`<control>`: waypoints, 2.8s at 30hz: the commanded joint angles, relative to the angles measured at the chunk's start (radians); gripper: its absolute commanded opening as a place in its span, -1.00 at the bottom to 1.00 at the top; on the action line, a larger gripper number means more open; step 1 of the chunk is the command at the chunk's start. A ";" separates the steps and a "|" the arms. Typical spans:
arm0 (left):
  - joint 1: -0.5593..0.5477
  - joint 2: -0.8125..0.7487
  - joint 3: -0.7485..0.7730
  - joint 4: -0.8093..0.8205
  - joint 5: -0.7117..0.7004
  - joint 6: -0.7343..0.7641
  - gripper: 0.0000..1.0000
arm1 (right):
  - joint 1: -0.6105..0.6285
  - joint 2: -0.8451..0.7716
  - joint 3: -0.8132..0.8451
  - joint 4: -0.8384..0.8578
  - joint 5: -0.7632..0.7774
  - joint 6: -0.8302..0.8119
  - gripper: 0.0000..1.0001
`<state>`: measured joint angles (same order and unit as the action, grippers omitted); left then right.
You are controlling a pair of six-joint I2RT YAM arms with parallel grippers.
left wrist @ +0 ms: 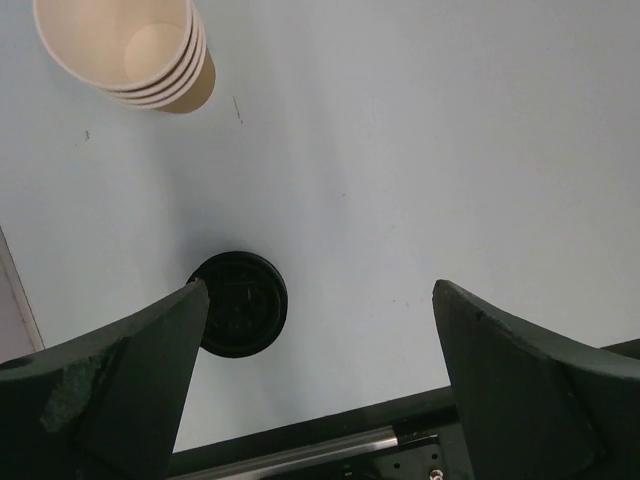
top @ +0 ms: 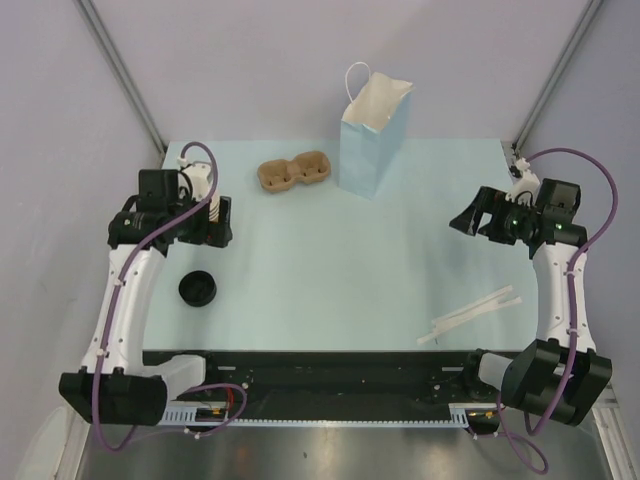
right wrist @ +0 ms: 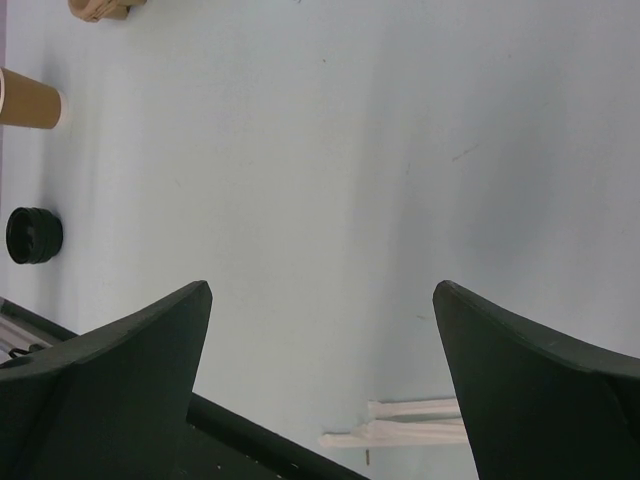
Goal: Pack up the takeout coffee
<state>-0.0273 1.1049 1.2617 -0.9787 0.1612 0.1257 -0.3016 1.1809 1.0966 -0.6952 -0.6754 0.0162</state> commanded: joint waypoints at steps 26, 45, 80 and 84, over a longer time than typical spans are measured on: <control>0.268 0.567 0.489 0.029 -0.011 0.025 0.35 | 0.226 0.014 -0.026 -0.017 0.132 -0.117 0.99; 0.268 0.765 0.528 0.080 -0.037 0.019 -0.25 | 0.259 0.089 -0.026 -0.004 0.123 -0.150 1.00; 0.271 0.662 0.576 -0.051 0.090 0.037 -1.00 | 0.280 0.123 -0.026 0.031 0.114 -0.130 0.99; 0.274 0.612 0.504 0.000 0.168 0.029 -1.00 | 0.298 0.126 -0.026 0.031 0.115 -0.130 0.99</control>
<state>0.2401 1.8076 1.7901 -1.0161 0.2211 0.1436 -0.0223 1.3025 1.0676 -0.6975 -0.5537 -0.1127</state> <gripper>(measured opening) 0.009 0.995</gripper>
